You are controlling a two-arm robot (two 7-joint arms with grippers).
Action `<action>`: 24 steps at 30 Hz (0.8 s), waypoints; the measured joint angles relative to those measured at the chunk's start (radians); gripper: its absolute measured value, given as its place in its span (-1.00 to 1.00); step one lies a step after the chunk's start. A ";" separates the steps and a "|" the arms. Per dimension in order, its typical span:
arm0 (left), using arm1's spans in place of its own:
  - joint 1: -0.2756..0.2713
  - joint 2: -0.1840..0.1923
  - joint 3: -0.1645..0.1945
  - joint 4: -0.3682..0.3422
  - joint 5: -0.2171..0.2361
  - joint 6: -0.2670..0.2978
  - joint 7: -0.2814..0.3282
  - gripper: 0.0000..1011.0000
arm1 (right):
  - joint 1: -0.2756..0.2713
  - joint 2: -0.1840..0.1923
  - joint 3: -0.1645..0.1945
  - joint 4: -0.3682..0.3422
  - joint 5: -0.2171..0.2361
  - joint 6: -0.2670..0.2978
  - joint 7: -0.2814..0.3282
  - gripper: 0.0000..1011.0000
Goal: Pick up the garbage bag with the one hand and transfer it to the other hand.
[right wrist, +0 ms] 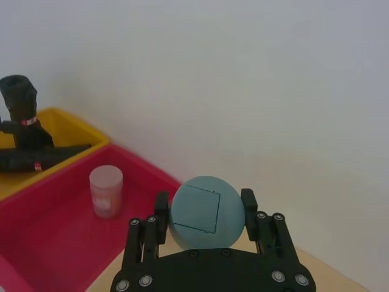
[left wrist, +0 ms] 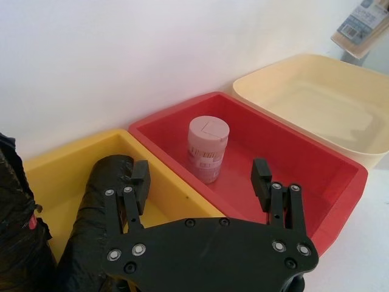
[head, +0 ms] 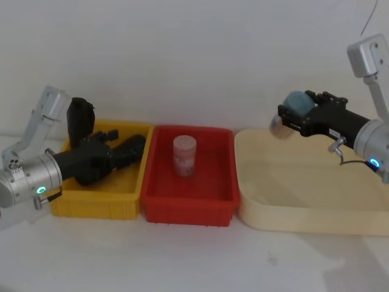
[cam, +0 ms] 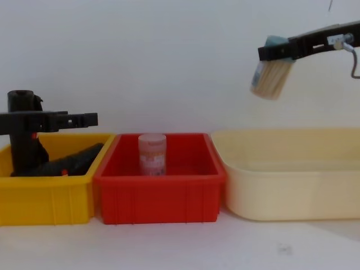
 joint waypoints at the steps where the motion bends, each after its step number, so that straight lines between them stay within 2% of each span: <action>1: 0.000 0.000 0.000 0.000 0.000 0.000 0.000 0.98 | -0.002 0.005 -0.002 -0.002 0.000 0.000 0.001 0.40; 7: 0.000 0.000 0.000 0.000 0.000 0.000 0.000 0.98 | -0.009 0.020 -0.010 -0.007 -0.004 0.001 0.001 0.40; 10: 0.000 0.000 0.000 0.000 0.000 0.000 0.000 0.98 | -0.011 0.026 -0.013 -0.010 -0.007 0.000 0.001 0.51; 17: 0.000 0.000 0.000 0.000 0.000 0.000 0.000 0.98 | -0.016 0.035 -0.019 -0.012 -0.010 0.000 0.001 0.90; 20: 0.000 0.000 0.000 0.000 0.000 0.000 0.000 0.98 | -0.017 0.038 -0.020 -0.013 -0.012 0.000 0.001 0.98; 24: 0.000 0.000 0.000 0.000 0.000 0.000 0.000 0.98 | -0.018 0.041 -0.022 -0.014 -0.013 0.000 0.001 0.98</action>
